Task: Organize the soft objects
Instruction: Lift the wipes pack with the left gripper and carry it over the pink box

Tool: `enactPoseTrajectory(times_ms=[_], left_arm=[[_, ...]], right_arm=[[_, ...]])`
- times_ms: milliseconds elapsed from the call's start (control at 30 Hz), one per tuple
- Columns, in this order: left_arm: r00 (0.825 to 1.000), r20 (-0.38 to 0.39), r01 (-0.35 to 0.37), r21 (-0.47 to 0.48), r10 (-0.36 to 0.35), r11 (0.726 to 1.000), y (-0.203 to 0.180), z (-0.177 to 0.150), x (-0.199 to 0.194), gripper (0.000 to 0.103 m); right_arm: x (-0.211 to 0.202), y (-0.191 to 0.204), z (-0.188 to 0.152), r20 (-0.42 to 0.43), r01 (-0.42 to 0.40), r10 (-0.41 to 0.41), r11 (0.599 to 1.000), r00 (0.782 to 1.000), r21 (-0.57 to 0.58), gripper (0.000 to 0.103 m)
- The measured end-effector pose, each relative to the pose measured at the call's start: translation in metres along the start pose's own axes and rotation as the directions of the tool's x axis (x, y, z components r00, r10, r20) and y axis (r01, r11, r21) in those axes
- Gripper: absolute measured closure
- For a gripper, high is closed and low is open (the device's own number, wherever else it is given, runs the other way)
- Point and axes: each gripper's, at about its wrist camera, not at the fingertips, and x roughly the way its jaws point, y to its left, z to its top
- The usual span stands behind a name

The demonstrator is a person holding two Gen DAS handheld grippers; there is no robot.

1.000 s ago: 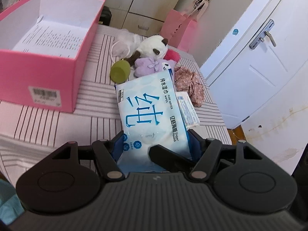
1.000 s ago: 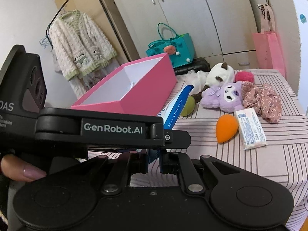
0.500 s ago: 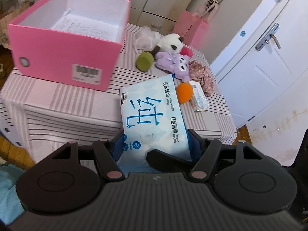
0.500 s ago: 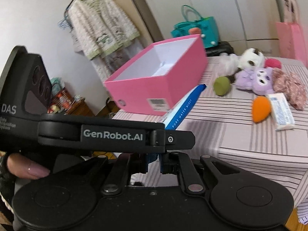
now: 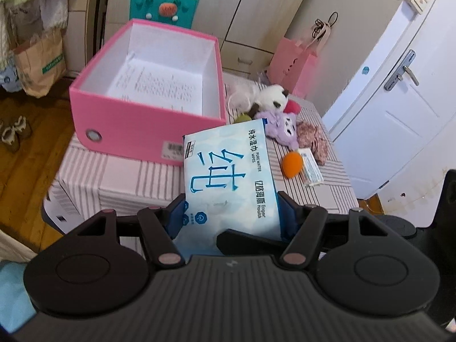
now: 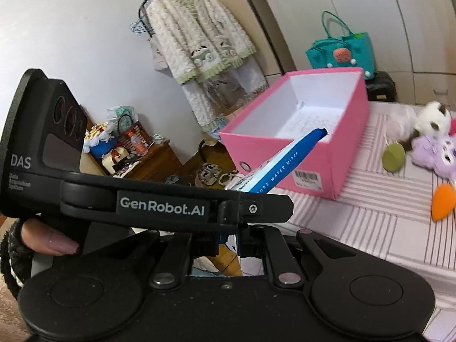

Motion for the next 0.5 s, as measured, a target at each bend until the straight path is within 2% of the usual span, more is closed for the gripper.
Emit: enactPoseTrajectory(times_ms=[300, 500], left_arm=[[1.0, 0.018, 0.011, 0.012, -0.012, 1.0, 0.019, 0.038, 0.002, 0.038], [0.995, 0.066, 0.07, -0.001, -0.07, 0.998, 0.034, 0.064, 0.014, 0.038]], right_arm=[[0.018, 0.0, 0.032, 0.014, -0.003, 0.003, 0.999, 1.0, -0.046, 0.089], [0.03, -0.013, 0.057, 0.045, -0.021, 0.024, 0.998, 0.999, -0.053, 0.089]])
